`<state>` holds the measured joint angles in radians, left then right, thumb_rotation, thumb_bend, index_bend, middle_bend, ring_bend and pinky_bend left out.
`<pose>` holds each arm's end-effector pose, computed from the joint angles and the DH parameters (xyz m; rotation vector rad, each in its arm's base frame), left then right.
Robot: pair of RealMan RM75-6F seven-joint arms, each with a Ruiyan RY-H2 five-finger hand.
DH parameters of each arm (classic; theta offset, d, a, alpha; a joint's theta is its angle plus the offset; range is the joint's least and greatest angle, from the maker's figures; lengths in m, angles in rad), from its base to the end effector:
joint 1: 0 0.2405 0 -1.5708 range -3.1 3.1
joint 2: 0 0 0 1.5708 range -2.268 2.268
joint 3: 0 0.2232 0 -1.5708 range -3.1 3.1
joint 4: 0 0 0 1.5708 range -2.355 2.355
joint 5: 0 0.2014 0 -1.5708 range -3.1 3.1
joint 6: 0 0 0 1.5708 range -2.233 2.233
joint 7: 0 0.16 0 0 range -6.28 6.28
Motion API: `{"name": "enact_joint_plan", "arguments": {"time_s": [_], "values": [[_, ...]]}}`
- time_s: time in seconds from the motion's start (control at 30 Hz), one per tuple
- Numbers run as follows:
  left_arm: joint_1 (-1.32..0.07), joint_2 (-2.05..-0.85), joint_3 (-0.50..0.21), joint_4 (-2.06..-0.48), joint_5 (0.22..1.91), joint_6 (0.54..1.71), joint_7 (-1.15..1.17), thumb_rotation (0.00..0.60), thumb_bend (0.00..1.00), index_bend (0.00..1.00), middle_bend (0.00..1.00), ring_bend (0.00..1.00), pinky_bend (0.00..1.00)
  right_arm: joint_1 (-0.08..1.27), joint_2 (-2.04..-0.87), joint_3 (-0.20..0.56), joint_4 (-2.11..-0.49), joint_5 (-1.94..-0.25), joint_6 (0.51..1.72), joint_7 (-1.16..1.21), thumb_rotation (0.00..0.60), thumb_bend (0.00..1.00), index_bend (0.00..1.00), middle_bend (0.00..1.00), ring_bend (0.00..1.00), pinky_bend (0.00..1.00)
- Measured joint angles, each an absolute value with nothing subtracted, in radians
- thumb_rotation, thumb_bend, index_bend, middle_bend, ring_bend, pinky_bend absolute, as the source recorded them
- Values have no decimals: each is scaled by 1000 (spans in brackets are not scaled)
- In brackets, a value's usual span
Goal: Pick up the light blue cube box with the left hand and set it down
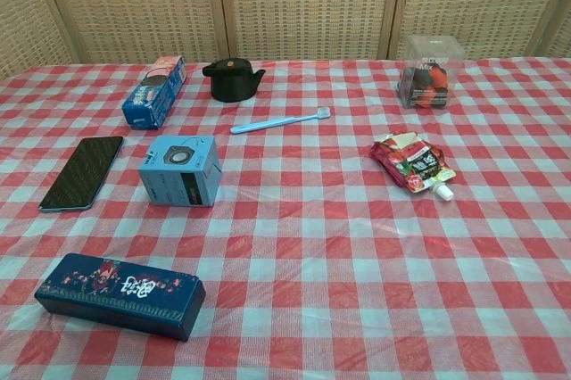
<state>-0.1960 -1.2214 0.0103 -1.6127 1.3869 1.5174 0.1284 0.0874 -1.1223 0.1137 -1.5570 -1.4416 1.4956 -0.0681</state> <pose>-0.2657 0.2107 0.1241 -1.3883 -0.8872 -0.8842 -0.2893 -0.2074 0.1728 1.3222 -0.7837 0.8404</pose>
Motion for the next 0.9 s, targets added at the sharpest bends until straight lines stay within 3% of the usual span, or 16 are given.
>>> {"name": "enact_joint_plan", "arguments": {"time_s": [0.4, 0.63, 0.9], "values": [[-259, -1230, -15, -1644, 1428, 1436, 234, 600, 0, 0, 0, 0, 0, 88, -1121, 114, -1559, -1440, 1490, -65, 600, 0, 0, 0, 0, 0], [-426, -1258, -86, -1698, 1377, 1217, 454, 600, 0, 0, 0, 0, 1, 90, -1121, 121, -1559, -1427, 1487, -66, 600, 0, 0, 0, 0, 0], [-676, -1395, -174, -1675, 1088, 983, 798, 600, 0, 0, 0, 0, 36, 92, -1129, 124, -1540, -1399, 1469, -68, 600, 0, 0, 0, 0, 0]]}}
